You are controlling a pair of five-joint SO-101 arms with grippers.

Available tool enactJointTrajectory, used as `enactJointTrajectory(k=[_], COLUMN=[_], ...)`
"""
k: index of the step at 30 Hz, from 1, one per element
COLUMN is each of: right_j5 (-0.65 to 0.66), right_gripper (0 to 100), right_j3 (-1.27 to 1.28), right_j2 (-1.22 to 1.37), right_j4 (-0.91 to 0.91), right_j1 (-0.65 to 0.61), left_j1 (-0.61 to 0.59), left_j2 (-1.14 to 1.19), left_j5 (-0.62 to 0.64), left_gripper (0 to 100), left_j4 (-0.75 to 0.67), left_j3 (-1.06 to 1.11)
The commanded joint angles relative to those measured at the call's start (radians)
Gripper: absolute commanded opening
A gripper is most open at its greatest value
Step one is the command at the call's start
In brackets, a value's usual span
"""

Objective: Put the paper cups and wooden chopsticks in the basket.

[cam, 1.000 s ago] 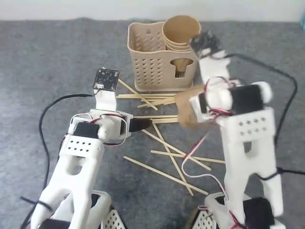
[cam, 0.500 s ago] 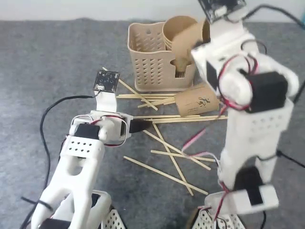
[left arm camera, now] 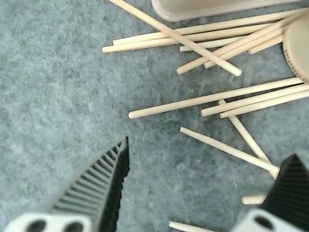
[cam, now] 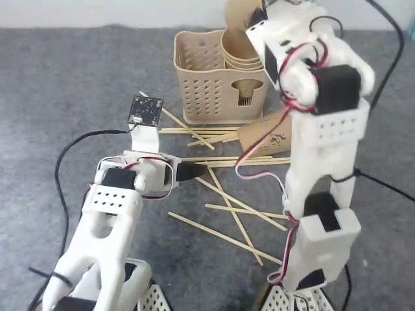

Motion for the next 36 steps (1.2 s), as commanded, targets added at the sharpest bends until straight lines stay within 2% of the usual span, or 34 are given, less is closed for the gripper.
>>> enactJointTrajectory(k=[1, 9, 11, 15, 18, 27, 30, 32, 33, 36], right_j5=[0.028, 0.126, 0.124, 0.114, 0.087, -0.009, -0.087, -0.138, -0.163, -0.229], right_gripper=[0.8, 1.1, 5.0, 19.8, 22.1, 21.5, 12.3, 1.9, 0.0, 2.3], right_j3=[-0.021, -0.020, -0.020, -0.020, -0.037, -0.206, -0.212, -0.130, -0.072, 0.153], right_j2=[0.010, 0.076, 0.079, 0.076, 0.067, -0.125, -0.217, -0.283, -0.321, -0.429], right_j4=[-0.027, 0.010, 0.010, 0.010, 0.012, 0.200, 0.303, 0.300, 0.298, 0.295], right_j1=[0.002, 0.012, 0.012, 0.012, 0.010, 0.012, 0.013, 0.027, 0.053, 0.077], left_j1=[0.000, 0.002, 0.002, 0.002, 0.002, 0.002, 0.002, 0.002, 0.002, 0.002], left_j2=[-0.021, -0.021, -0.021, -0.021, -0.020, -0.020, -0.021, -0.021, -0.021, -0.021], left_j5=[0.008, 0.008, 0.008, 0.008, 0.008, 0.008, 0.008, 0.008, 0.008, 0.008], left_gripper=[44, 44, 44, 44, 44, 44, 44, 44, 44, 44], left_j4=[-0.020, -0.020, -0.020, -0.020, -0.025, -0.060, -0.060, -0.060, -0.060, -0.060], left_j3=[-0.005, -0.005, -0.005, -0.005, -0.004, 0.016, 0.016, 0.016, 0.016, 0.018])
